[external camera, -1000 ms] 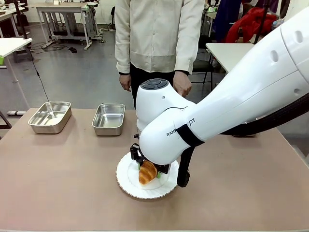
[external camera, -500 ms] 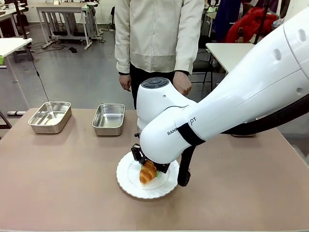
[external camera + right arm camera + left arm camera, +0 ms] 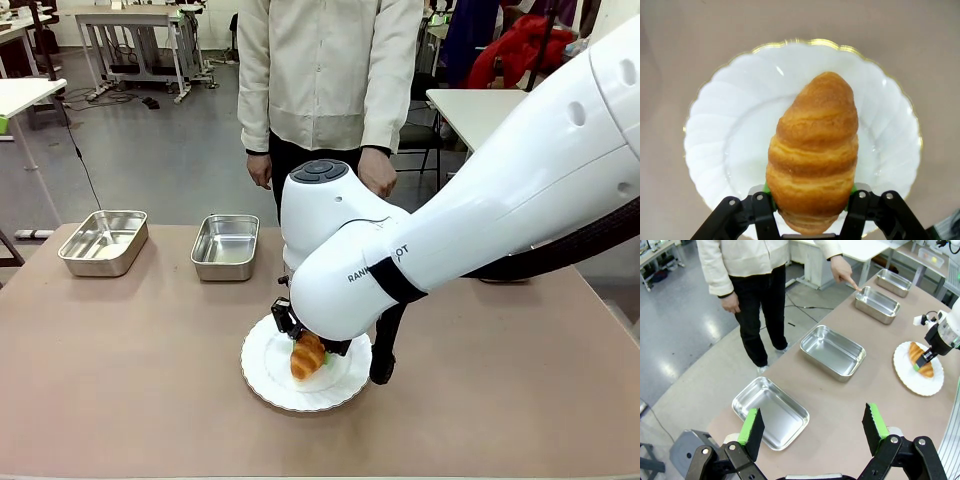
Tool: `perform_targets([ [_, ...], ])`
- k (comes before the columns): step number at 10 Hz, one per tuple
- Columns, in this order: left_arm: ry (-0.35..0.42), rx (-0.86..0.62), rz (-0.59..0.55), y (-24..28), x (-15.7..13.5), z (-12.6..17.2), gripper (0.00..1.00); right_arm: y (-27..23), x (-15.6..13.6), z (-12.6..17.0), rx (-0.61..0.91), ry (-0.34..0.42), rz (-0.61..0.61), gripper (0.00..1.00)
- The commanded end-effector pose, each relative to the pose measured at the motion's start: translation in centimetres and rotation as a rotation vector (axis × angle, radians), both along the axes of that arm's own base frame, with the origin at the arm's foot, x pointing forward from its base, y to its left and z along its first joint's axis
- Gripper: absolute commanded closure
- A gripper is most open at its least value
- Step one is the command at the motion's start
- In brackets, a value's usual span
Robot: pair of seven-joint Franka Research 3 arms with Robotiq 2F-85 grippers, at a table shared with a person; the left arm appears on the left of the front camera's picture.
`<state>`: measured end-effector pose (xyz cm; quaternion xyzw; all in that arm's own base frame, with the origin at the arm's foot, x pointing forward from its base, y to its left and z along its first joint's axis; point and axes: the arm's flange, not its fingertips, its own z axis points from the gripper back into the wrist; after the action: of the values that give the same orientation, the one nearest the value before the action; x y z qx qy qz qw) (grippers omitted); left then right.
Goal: Place the bread in the container.
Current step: Place the Butter Roll into the Airtight Container indicated by the human.
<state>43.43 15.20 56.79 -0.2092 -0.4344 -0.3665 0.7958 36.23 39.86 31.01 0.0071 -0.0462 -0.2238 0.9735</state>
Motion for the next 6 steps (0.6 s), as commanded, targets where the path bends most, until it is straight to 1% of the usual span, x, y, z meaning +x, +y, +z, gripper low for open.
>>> perform_targets([
  [1, -0.009, -0.009, 0.002, 0.0, -0.1, 0.2, 0.0, -1.8, 0.6, 4.5, -0.04, -0.123, 0.13, 0.45],
  [2, -0.009, -0.009, 0.002, 0.0, -0.1, 0.2, 0.0, -2.5, 0.9, 6.9, -0.016, -0.12, 0.177, 0.45],
  [3, -0.009, -0.009, 0.002, 0.0, -0.1, 0.2, 0.0, -3.2, 1.4, 9.1, -0.008, -0.138, 0.218, 0.45],
  [4, -0.009, -0.009, 0.002, 0.0, -0.1, 0.2, 0.0, -4.4, 2.8, 11.4, -0.053, -0.181, 0.249, 0.45],
  [5, -0.009, -0.009, 0.002, 0.0, -0.1, 0.2, 0.0, -5.6, 4.7, 12.9, -0.034, -0.181, 0.289, 0.45],
  [6, -0.009, -0.009, 0.002, 0.0, -0.1, 0.2, 0.0, -6.9, 6.9, 14.1, -0.01, -0.165, 0.336, 0.45],
])
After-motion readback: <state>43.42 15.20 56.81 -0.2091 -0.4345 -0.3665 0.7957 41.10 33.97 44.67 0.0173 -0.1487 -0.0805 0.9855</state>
